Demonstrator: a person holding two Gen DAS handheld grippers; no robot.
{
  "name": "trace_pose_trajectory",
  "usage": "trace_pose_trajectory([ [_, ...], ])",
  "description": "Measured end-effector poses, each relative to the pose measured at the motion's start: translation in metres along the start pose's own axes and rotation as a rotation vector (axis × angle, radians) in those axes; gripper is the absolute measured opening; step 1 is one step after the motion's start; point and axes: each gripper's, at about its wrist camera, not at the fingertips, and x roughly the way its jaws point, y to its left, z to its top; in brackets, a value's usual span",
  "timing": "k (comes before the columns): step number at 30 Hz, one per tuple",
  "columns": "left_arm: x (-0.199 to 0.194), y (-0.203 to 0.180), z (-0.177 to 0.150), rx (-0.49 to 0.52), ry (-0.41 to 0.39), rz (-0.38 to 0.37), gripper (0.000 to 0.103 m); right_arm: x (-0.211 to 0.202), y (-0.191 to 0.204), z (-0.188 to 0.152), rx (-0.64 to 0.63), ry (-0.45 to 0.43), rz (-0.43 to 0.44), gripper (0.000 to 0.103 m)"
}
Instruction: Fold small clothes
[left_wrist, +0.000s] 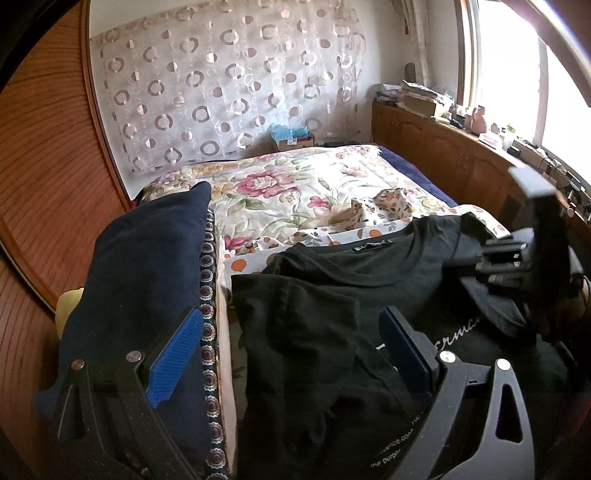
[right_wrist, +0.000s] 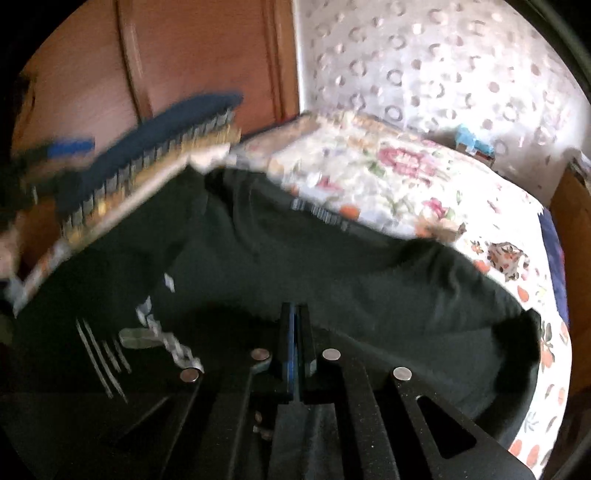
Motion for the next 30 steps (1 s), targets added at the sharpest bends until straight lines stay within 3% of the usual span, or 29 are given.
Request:
trace_pose_trajectory([
  [3, 0.004, 0.0, 0.003, 0.001, 0.009, -0.006, 0.096, -0.01, -0.009, 0.007, 0.048, -0.081, 0.044, 0.001],
  [5, 0.009, 0.0, 0.006, 0.003, 0.023, -0.016, 0.096, -0.009, -0.011, 0.008, 0.052, -0.074, 0.041, 0.001],
  [7, 0.014, -0.001, 0.011, 0.008, 0.037, -0.024, 0.091, -0.007, -0.013, 0.004, 0.058, -0.058, 0.028, 0.011],
  [9, 0.023, -0.002, 0.016, 0.016, 0.066, -0.033, 0.086, -0.006, -0.015, 0.0, 0.062, -0.044, 0.017, 0.037],
  [11, 0.031, -0.003, 0.02, 0.019, 0.092, -0.047, 0.078, -0.01, -0.021, -0.005, 0.063, -0.044, -0.029, 0.046],
  [12, 0.037, -0.003, 0.023, 0.018, 0.109, -0.049, 0.077, -0.013, -0.026, -0.009, 0.064, -0.041, -0.06, 0.046],
  [14, 0.049, -0.006, 0.026, 0.025, 0.145, -0.052, 0.065, -0.017, -0.031, -0.009, 0.074, -0.031, -0.108, 0.046],
  [17, 0.071, -0.009, 0.03, 0.027, 0.205, -0.038, 0.055, -0.026, -0.043, -0.025, 0.086, -0.011, -0.178, 0.046],
  [23, 0.102, -0.014, 0.029, 0.038, 0.275, 0.028, 0.054, -0.021, -0.067, -0.054, 0.136, 0.056, -0.223, 0.046],
  [30, 0.122, -0.006, 0.023, 0.005, 0.321, 0.066, 0.054, -0.025, -0.062, -0.052, 0.136, 0.036, -0.208, 0.051],
])
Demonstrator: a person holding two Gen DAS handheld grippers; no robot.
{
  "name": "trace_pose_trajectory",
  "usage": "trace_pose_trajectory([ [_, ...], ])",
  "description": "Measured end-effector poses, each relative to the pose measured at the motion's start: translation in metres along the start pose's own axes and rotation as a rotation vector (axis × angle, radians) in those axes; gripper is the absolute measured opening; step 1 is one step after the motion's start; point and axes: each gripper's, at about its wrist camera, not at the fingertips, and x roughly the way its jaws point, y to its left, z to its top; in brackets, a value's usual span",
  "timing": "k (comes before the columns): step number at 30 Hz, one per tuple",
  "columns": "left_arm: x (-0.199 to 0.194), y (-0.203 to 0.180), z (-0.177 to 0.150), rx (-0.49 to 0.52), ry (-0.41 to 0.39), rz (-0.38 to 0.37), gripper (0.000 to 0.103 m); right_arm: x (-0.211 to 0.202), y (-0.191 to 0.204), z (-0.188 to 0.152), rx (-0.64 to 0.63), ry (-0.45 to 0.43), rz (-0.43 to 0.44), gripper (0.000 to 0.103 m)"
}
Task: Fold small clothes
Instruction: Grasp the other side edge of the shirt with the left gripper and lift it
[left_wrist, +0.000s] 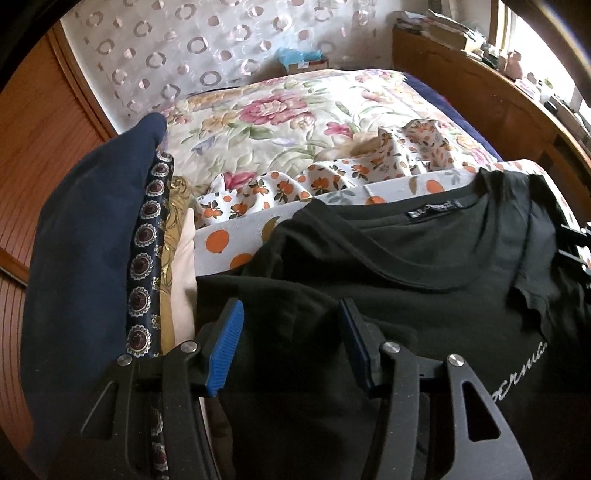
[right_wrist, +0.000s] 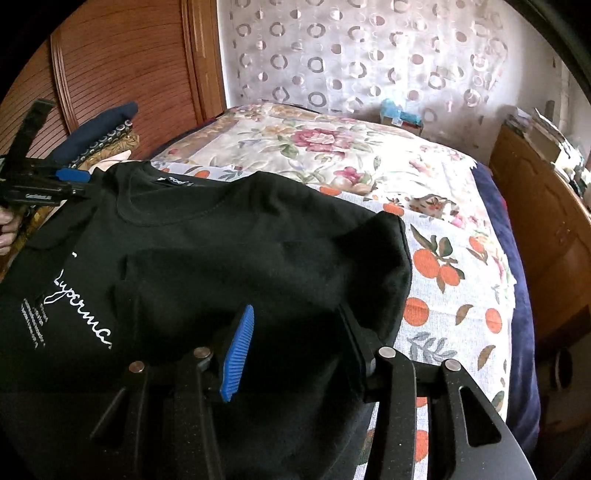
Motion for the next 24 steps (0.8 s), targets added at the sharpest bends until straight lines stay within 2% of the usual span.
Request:
trace_pose_trajectory([
  [2, 0.005, 0.0, -0.001, -0.011, 0.016, -0.018, 0.033, 0.002, -0.003, -0.002, -0.004, 0.0, 0.011, 0.054],
  [6, 0.007, 0.0, -0.003, -0.027, 0.008, -0.03, 0.028, 0.004, -0.013, -0.01, -0.009, 0.0, 0.014, 0.056],
  [8, 0.006, 0.001, -0.002, -0.031, 0.007, -0.036, 0.014, 0.008, -0.016, -0.009, -0.008, -0.001, 0.018, 0.056],
  [9, 0.004, 0.0, -0.003, -0.027, 0.0, -0.03, 0.012, 0.008, -0.016, -0.009, -0.008, -0.001, 0.017, 0.057],
  [13, -0.018, 0.005, -0.003, -0.02, -0.06, -0.018, 0.01, 0.01, -0.016, -0.009, -0.009, 0.0, 0.019, 0.057],
  [20, -0.09, 0.046, -0.004, -0.095, -0.24, 0.018, 0.009, 0.01, -0.017, -0.01, -0.015, 0.0, 0.019, 0.059],
  [24, -0.107, 0.07, -0.006, -0.155, -0.283, -0.049, 0.009, 0.011, -0.017, -0.01, -0.019, 0.0, 0.017, 0.06],
])
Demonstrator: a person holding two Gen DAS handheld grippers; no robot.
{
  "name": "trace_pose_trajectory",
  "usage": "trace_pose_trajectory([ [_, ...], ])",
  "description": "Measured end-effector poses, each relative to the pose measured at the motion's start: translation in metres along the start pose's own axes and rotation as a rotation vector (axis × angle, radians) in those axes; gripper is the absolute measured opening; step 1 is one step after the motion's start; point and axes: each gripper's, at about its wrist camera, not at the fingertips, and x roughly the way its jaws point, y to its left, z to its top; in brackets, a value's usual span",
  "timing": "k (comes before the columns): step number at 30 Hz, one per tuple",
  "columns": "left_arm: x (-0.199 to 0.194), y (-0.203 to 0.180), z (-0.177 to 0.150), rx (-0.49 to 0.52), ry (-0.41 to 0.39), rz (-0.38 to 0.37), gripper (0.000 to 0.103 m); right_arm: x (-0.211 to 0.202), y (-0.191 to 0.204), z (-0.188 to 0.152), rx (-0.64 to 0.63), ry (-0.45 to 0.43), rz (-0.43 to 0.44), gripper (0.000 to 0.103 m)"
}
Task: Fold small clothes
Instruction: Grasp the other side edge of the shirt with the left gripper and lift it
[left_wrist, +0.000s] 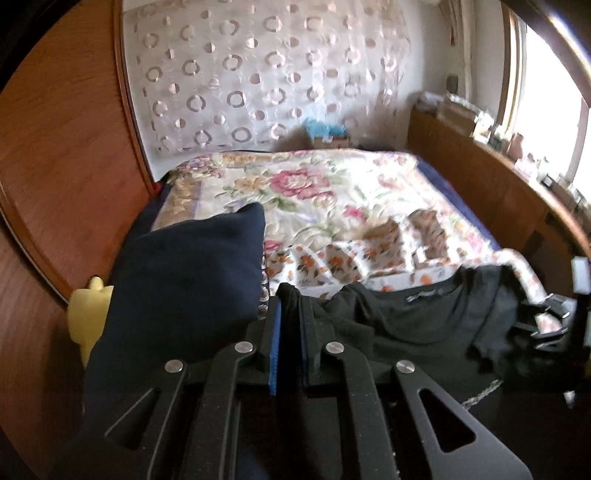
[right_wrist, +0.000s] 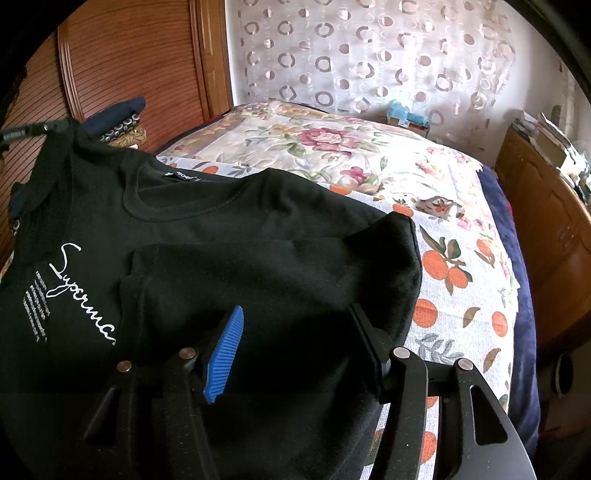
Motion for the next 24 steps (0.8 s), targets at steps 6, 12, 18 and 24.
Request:
trace_pose_trajectory([
  [6, 0.008, -0.011, -0.008, 0.055, 0.026, 0.018, 0.009, -0.002, -0.003, 0.0, -0.004, -0.003, -0.007, 0.06],
  [12, 0.022, 0.003, -0.008, 0.071, 0.077, 0.083, 0.009, -0.014, 0.016, 0.009, -0.034, -0.033, 0.018, 0.06],
  [18, 0.023, 0.015, -0.011, 0.054, 0.083, 0.041, 0.01, -0.02, 0.068, 0.031, -0.099, -0.074, 0.148, 0.057],
  [24, 0.02, 0.02, -0.014, 0.047, 0.068, 0.011, 0.011, 0.0, 0.129, 0.052, -0.147, -0.073, 0.304, 0.048],
])
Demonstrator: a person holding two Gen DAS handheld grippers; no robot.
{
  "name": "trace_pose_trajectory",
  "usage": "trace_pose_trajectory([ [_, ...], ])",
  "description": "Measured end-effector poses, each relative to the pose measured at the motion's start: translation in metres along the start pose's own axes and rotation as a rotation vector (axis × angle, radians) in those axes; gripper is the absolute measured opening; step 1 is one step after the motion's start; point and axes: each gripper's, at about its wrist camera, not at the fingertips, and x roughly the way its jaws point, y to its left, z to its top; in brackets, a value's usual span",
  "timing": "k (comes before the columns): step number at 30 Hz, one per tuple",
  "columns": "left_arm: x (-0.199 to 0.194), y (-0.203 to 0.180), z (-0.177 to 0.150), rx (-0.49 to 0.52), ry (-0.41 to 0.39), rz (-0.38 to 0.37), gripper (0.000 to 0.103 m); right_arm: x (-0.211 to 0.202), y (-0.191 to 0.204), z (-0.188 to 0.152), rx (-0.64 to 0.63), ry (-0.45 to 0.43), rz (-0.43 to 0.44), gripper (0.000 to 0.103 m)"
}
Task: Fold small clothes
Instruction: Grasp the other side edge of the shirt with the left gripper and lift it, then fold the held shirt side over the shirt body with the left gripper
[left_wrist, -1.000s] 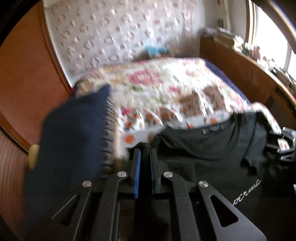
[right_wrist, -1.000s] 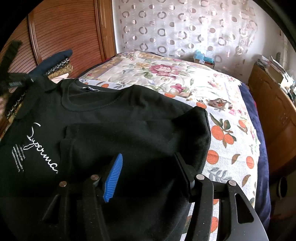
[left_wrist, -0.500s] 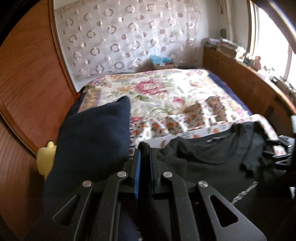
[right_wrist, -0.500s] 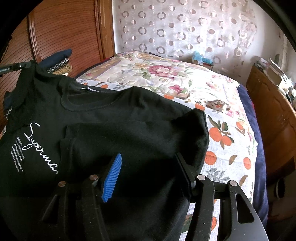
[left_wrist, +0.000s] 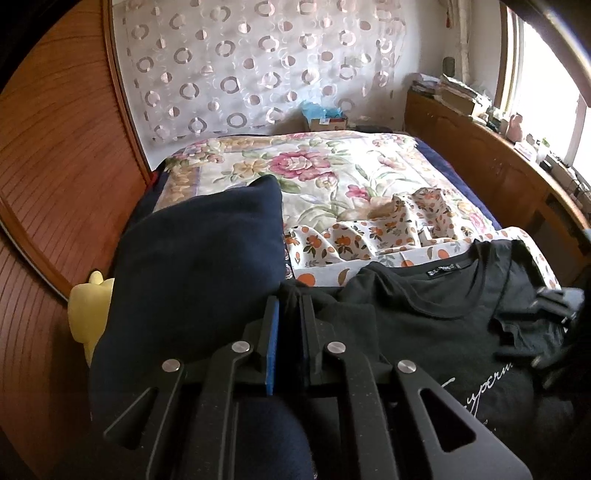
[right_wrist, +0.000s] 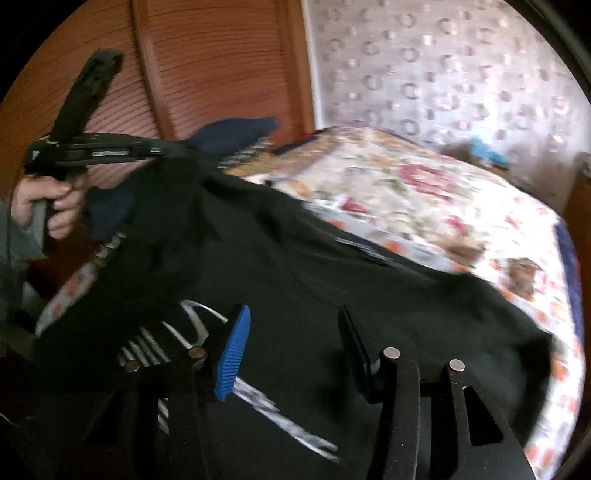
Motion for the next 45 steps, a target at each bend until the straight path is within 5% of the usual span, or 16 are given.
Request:
trace_pose_trajectory([
  [5, 0.0, 0.01, -0.001, -0.014, -0.01, -0.052, 0.011, 0.044, 0.028, 0.013, -0.003, 0.041, 0.118, 0.036],
  [10, 0.001, 0.013, -0.002, -0.026, -0.019, -0.082, 0.011, 0.087, 0.042, 0.021, -0.013, 0.097, 0.141, 0.032],
  [11, 0.002, 0.015, -0.003, -0.027, -0.021, -0.086, 0.011, 0.092, 0.043, 0.022, -0.014, 0.107, 0.144, 0.028],
  [13, 0.001, 0.016, -0.004, -0.03, -0.028, -0.097, 0.011, 0.095, 0.045, 0.024, -0.027, 0.103, 0.146, 0.004],
  [14, 0.001, 0.016, -0.005, -0.032, -0.031, -0.101, 0.011, 0.095, 0.044, 0.024, -0.035, 0.109, 0.152, 0.003],
  [24, -0.005, 0.02, -0.007, -0.051, -0.081, -0.11, 0.011, 0.041, 0.029, 0.011, 0.03, -0.02, 0.109, 0.001],
  [36, -0.008, 0.007, -0.007, -0.013, -0.073, -0.102, 0.006, 0.031, 0.036, -0.02, 0.074, 0.067, 0.052, 0.001],
  [40, -0.006, -0.009, -0.009, 0.024, -0.047, -0.14, 0.04, 0.015, 0.036, -0.028, 0.075, 0.048, 0.049, 0.001],
  [45, 0.012, -0.04, -0.014, 0.081, 0.01, -0.176, 0.041, 0.011, 0.034, -0.043, 0.106, 0.058, 0.049, 0.001],
])
